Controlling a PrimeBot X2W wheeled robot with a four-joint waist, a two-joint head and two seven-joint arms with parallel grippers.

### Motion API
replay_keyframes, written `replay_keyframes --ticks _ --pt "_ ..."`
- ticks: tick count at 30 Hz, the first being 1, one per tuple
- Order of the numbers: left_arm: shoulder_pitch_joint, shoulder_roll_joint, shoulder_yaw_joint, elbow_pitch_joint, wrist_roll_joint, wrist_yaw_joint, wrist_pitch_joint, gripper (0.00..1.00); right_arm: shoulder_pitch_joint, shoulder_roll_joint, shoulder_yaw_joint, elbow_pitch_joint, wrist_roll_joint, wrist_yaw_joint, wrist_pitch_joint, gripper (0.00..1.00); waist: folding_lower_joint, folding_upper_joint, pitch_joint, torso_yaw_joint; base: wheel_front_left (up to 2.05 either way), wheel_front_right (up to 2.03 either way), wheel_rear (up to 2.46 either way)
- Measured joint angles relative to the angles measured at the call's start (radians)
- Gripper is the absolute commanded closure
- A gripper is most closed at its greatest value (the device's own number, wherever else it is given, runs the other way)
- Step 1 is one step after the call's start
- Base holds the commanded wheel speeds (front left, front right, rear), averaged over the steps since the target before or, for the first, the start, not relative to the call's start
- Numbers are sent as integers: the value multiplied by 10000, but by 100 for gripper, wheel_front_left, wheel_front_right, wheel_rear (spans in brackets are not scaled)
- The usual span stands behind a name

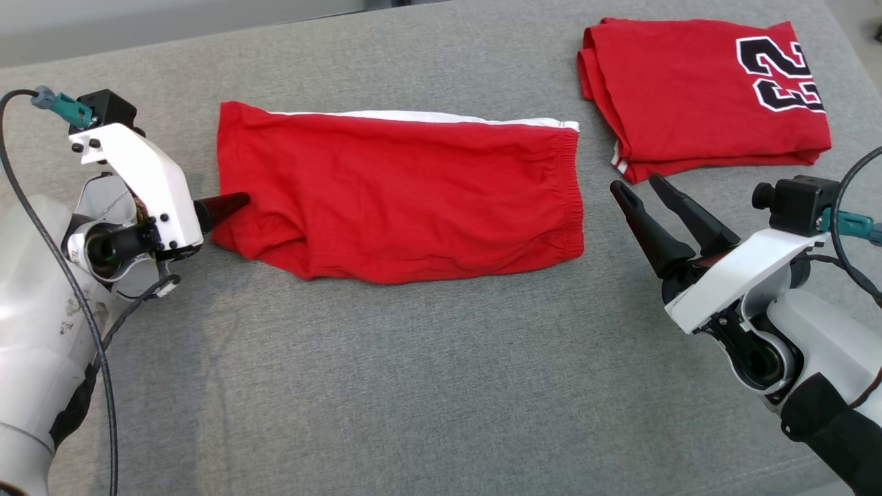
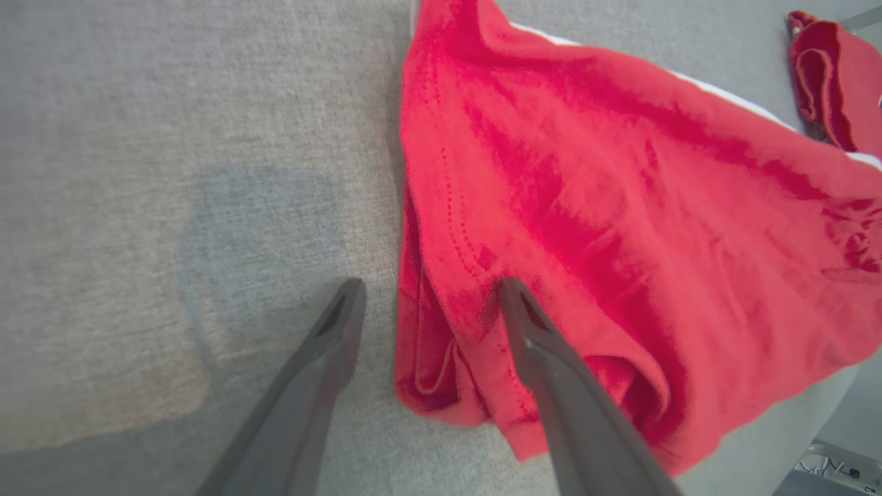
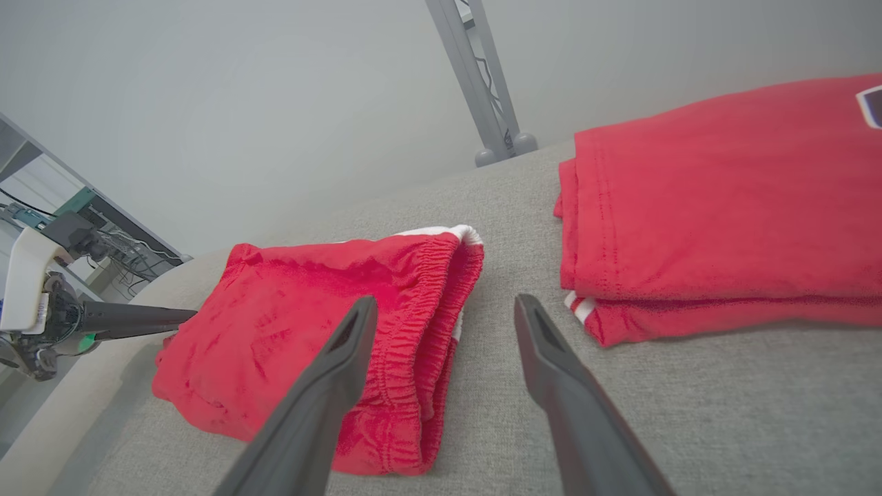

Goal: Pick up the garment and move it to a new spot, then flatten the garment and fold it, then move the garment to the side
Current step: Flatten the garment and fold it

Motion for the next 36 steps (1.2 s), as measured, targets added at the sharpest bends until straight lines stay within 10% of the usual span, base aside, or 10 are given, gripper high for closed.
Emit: replay_keyframes --ticks 8,10,13,36 --pt "136 -15 337 -6 -750 -29 928 0 288 25 -222 65 -84 0 -2 0 0 0 75 -296 0 0 0" --pt "158 -23 359 -54 -838 -13 1026 28 314 44 -224 84 -86 0 0 0 0 0 62 -315 0 0 0" --pt "187 -84 437 -151 -968 75 1068 100 319 71 -234 111 -84 0 -2 0 0 0 73 -338 0 0 0" --pt "1954 17 299 -1266 -1290 203 1313 100 873 27 374 646 320 0 -2 0 0 0 -1545 763 0 0 0"
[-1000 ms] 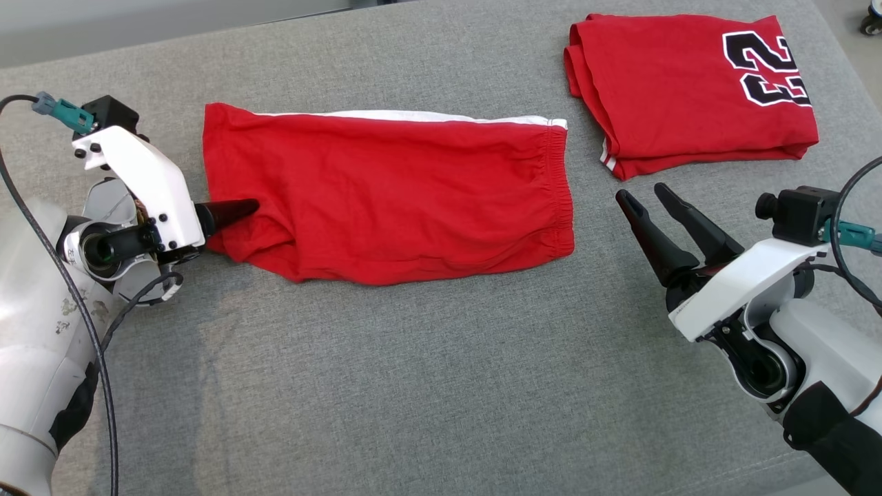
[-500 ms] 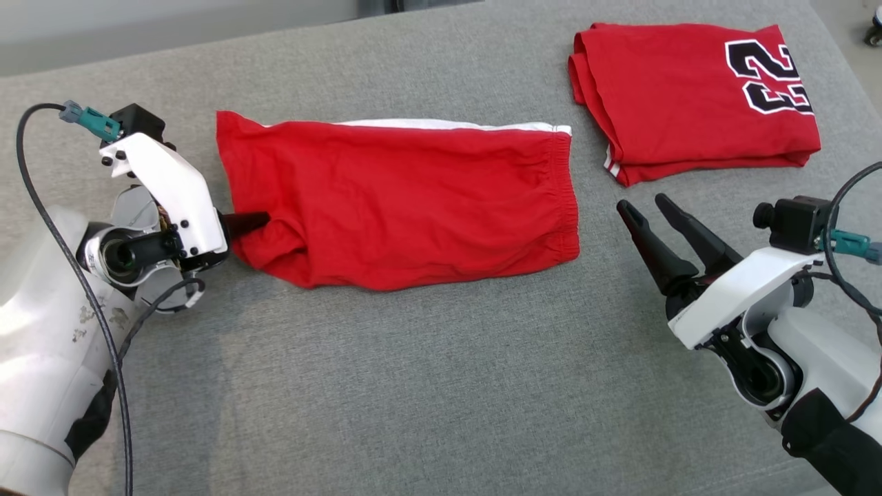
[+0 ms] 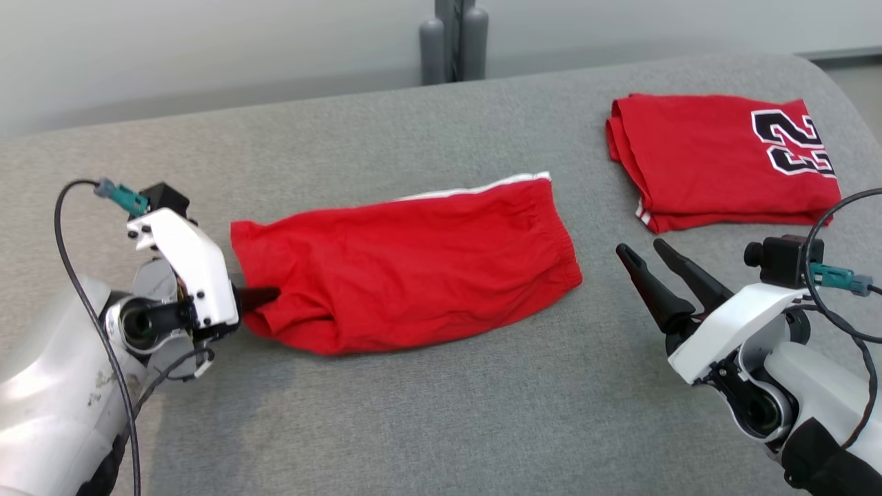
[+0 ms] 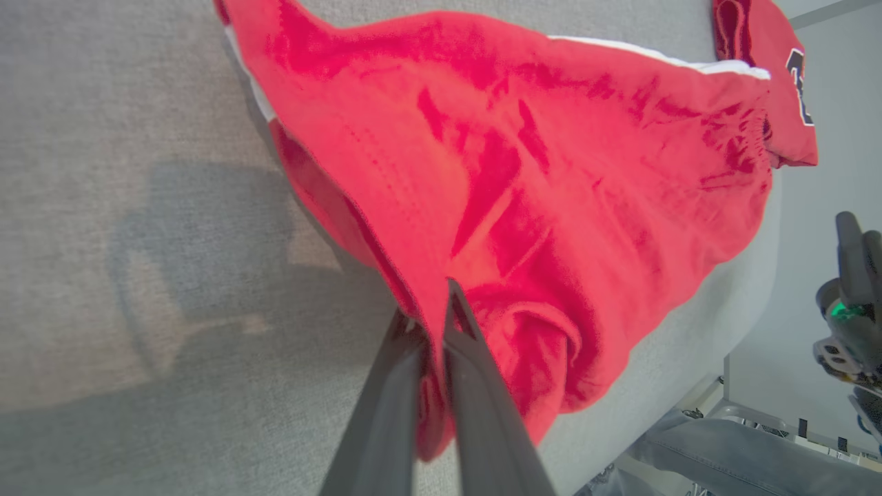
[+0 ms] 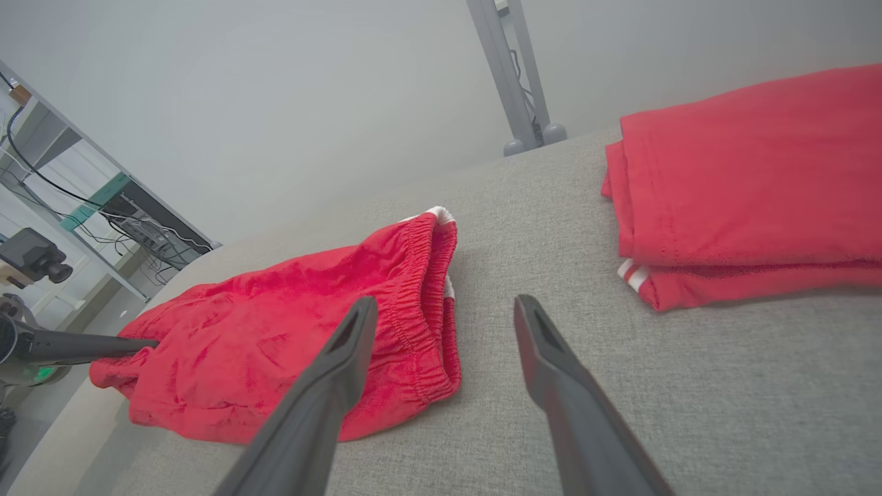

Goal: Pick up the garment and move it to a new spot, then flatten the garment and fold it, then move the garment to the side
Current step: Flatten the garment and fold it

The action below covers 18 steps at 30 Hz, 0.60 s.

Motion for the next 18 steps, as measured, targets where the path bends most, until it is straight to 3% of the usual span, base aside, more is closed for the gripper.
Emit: replay_keyframes --ticks 18 --pt "807 491 -309 -257 890 -2 -1425 100 297 -115 552 182 428 0 0 0 0 0 -884 463 0 0 0"
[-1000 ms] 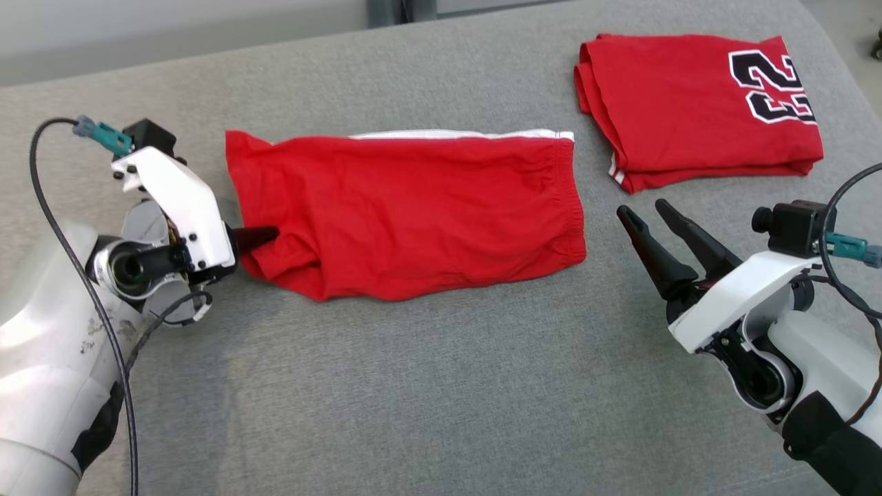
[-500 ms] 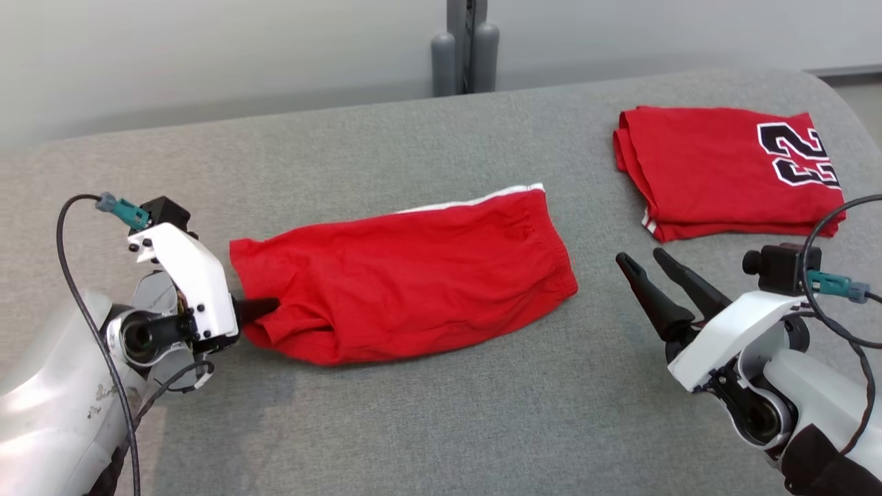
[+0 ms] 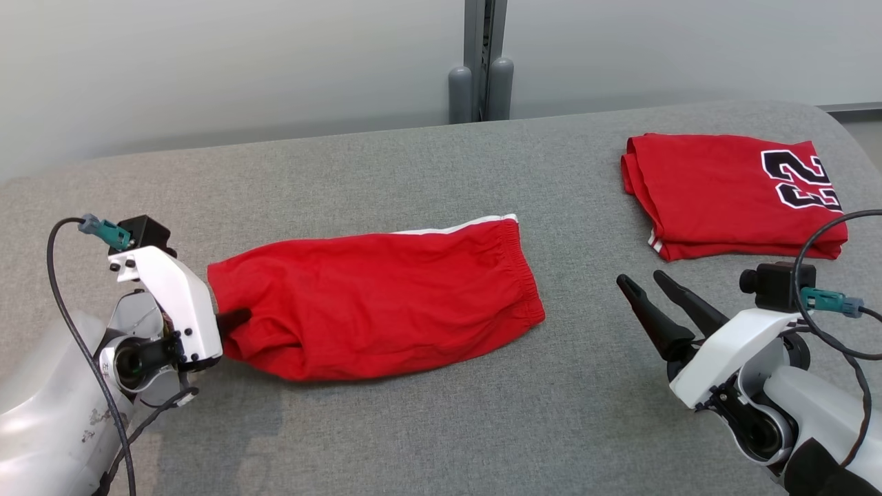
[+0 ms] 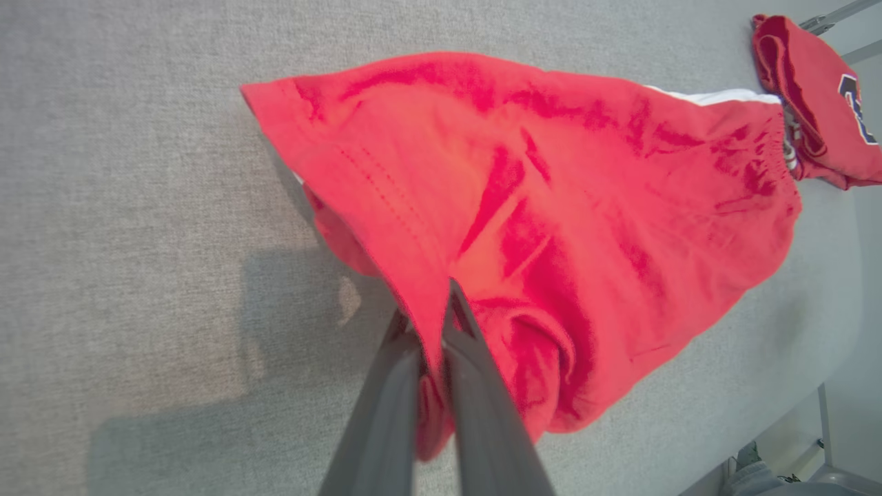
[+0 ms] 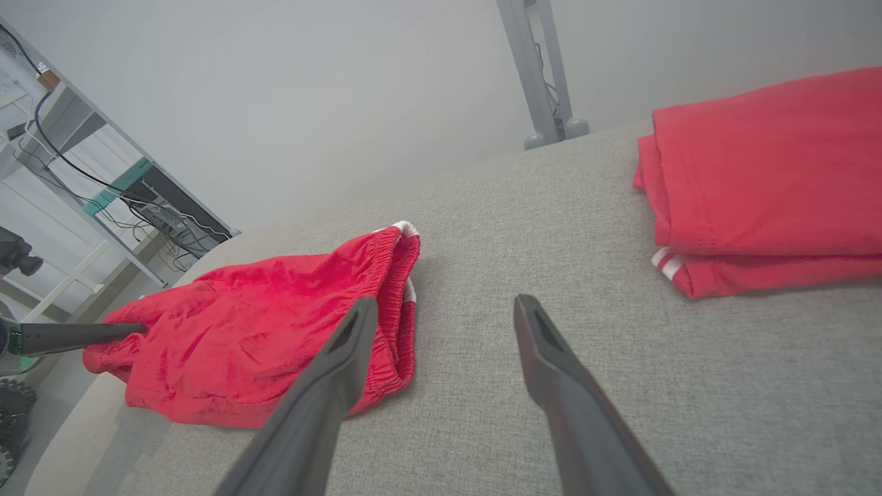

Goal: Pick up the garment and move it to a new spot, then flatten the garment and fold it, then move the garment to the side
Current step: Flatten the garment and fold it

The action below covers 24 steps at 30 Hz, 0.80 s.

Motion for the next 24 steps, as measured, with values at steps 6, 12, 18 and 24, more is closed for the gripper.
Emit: replay_keyframes --ticks 6,12,18,24 --pt "36 -81 -90 305 77 52 -8 0 31 15 199 69 138 0 0 0 0 0 -127 8 0 0 0" --pt "-21 100 -334 334 612 54 -506 0 72 6 290 107 236 0 0 0 0 0 -297 53 0 0 0" --pt "-412 566 -523 -337 1705 52 -2056 0 165 -102 224 115 290 0 0 0 0 0 -415 157 0 0 0" --pt "-9 917 -447 -1544 2357 395 -3804 0 278 -182 217 140 414 0 0 0 0 0 -616 321 0 0 0"
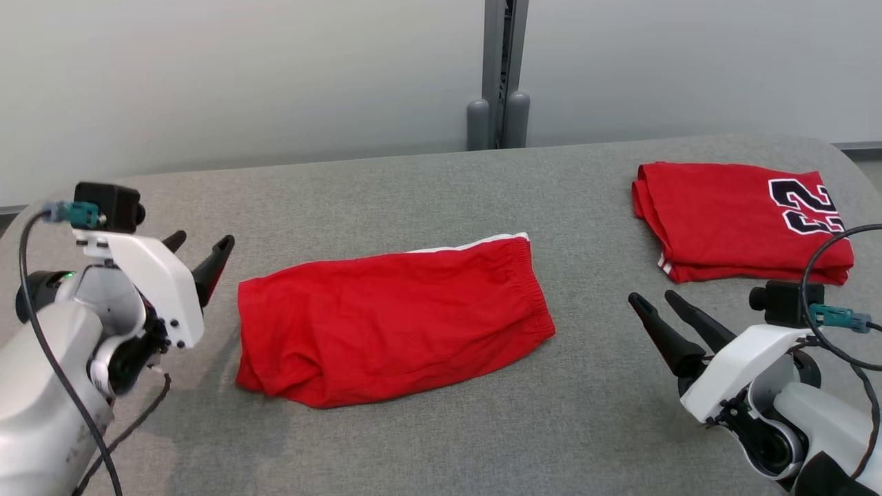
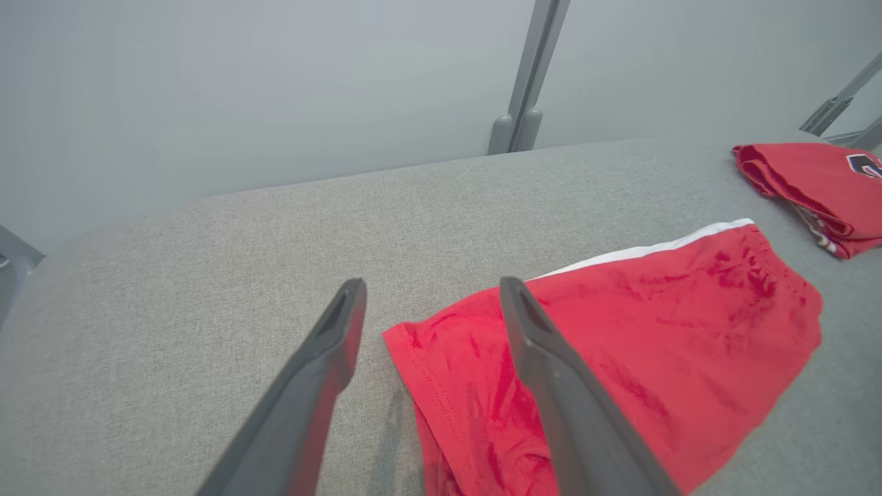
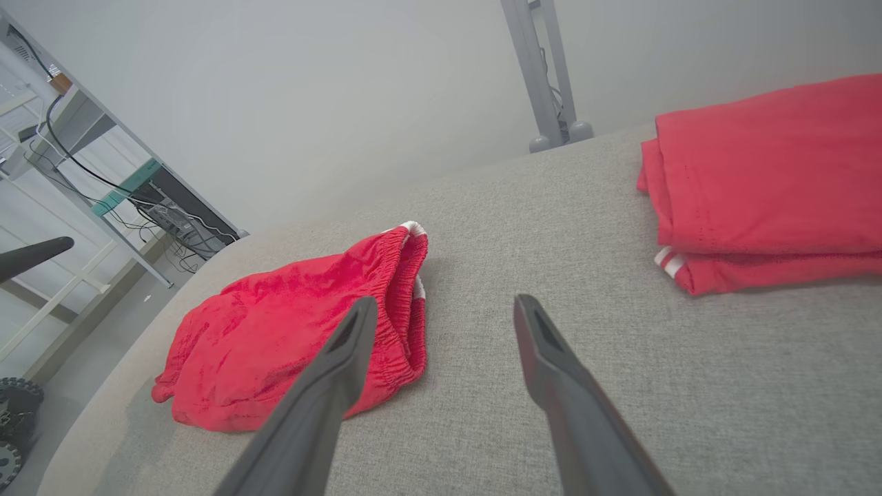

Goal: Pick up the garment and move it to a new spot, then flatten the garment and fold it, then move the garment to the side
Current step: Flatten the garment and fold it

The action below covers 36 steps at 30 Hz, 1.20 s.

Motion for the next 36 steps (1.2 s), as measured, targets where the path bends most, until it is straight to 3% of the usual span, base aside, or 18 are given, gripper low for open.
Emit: replay_keyframes --ticks 6,12,17,22,28,33,36 --pt "1327 251 259 -1703 516 926 -2015 0 40 -127 -278 109 79 0 0 0 0 0 -133 306 0 0 0" --pt "2408 320 456 -2938 757 1620 -3304 0 97 -140 -652 244 -35 0 0 0 0 0 -163 620 0 0 0" --pt "3336 161 713 -3730 1003 2228 -4600 0 186 -10 -918 303 -244 0 0 0 0 0 -209 849 0 0 0" --pt "4155 -146 1151 -4280 1557 2811 -5081 0 316 0 -1285 420 -729 0 0 0 0 0 -269 1010 0 0 0" --pt "5311 -1053 2259 -4842 2435 3062 -5129 0 961 245 -3336 -8 -2429 0 0 0 0 0 -357 1187 0 0 0" --pt "6312 -1814 3369 -5237 3390 2838 -5129 0 2416 709 -5582 -1131 -4583 0 -2 0 0 0 -394 1138 0 0 0" --pt "6831 -2449 4334 -5768 4276 2506 -5133 0 3687 1465 -7536 -2439 -6345 -2 0 0 0 0 -398 1030 0 0 0"
